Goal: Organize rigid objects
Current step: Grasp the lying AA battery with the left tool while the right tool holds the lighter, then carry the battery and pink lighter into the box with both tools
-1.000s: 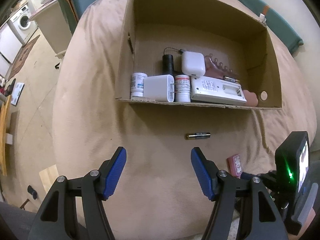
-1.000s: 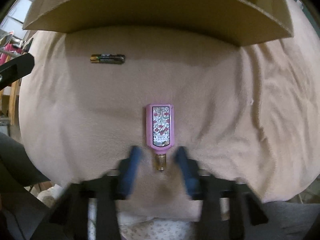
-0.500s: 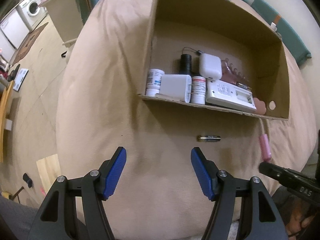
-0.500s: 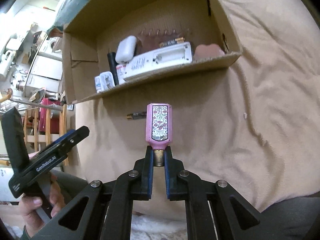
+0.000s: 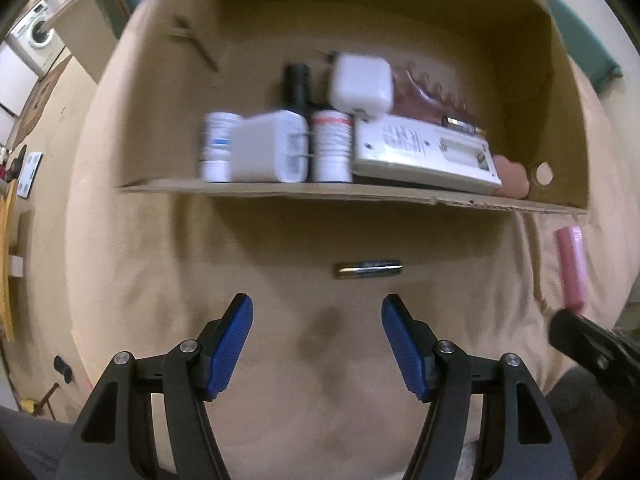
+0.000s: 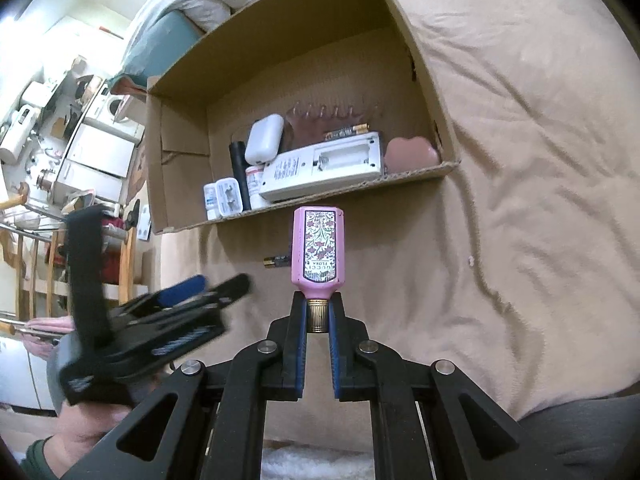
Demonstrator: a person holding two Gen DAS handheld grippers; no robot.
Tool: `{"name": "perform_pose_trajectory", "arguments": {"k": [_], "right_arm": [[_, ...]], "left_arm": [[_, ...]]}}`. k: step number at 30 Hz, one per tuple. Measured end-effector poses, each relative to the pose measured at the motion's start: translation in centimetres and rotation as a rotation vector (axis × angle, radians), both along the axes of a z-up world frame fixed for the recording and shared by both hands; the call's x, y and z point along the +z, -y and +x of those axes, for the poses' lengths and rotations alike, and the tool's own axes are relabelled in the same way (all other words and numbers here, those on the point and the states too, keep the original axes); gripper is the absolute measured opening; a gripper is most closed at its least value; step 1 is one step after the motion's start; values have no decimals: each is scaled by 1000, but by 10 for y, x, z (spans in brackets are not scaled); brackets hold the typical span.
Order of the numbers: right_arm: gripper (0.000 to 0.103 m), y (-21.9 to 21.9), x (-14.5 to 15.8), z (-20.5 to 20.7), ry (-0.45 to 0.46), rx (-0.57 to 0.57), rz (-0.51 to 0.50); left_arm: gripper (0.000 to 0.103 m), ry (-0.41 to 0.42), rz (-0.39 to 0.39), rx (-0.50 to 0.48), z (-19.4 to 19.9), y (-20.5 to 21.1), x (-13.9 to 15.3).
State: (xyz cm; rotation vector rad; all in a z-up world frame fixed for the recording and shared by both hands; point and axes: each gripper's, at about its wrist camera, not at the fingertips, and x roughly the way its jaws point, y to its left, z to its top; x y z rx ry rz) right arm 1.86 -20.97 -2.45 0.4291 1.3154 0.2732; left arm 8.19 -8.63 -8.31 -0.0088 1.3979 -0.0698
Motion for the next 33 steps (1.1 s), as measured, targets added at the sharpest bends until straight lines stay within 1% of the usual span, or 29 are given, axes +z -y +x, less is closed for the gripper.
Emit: {"name": "perform_pose_trajectory", "arguments": {"k": [5,7,10,13,15,16,17,18,21,27,33], "right_arm": [[11,5,2,0,7,-14,20],[11,9,3,-1,8,-17,36],[11,14,4,-1,8,-28,44],[11,15,4,0,10,-28,58],[11,13,6,1,18,-20,62],[11,12,6,1,20,-17,64],[11,12,7,2,23,-15,67],[11,11,8,2,25,-13,71],[11,10,9,2,29,-6,78],[11,8,9,1,31,-2,75],[11,7,8,1,28,-3,59]], "left_arm": [[64,-45,39,15,16,25,-24],[64,-59,77,7,22,35,-33],[66,-53,121,-8,25,45,-37],[66,-48,136,-7,27,49,-37],[59,-46,133,4,26,50,-35],[48,-43,129,4,25,51,-33],[40,-42,130,1,27,51,-32],[40,-39,137,-3,27,52,-31],[40,-36,131,-3,26,51,-29],[40,-36,133,4,14,29,-21],[40,-17,141,12,4,3,-11]]}}
